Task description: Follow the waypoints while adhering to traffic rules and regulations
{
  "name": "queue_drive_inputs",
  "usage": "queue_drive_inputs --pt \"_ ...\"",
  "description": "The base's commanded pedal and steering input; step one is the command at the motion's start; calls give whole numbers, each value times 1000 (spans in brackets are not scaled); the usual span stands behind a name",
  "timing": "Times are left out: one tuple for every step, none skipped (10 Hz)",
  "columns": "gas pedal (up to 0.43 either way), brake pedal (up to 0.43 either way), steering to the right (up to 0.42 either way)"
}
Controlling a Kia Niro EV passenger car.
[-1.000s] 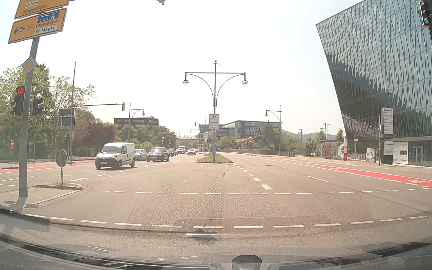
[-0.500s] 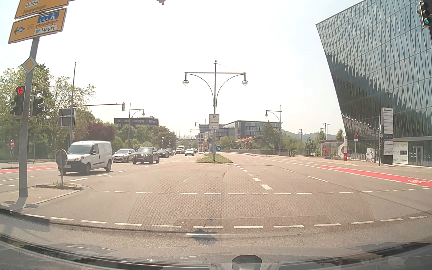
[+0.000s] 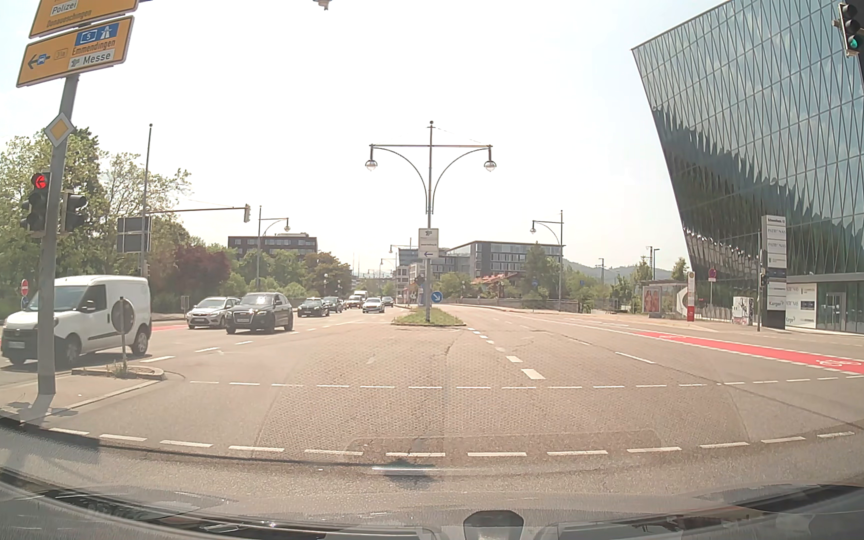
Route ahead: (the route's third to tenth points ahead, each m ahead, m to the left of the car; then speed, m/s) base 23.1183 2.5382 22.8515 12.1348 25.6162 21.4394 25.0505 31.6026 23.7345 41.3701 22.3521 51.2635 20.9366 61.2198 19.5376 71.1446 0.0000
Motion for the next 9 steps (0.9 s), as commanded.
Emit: queue_drive_inputs --pt "0 262 -6" --pt "0 262 -6" --pt "0 262 -6" --pt "0 268 -6" --pt "0 268 -6" --pt "0 268 -6" --pt "0 262 -6" --pt "0 268 -6" --pt "0 268 -6"
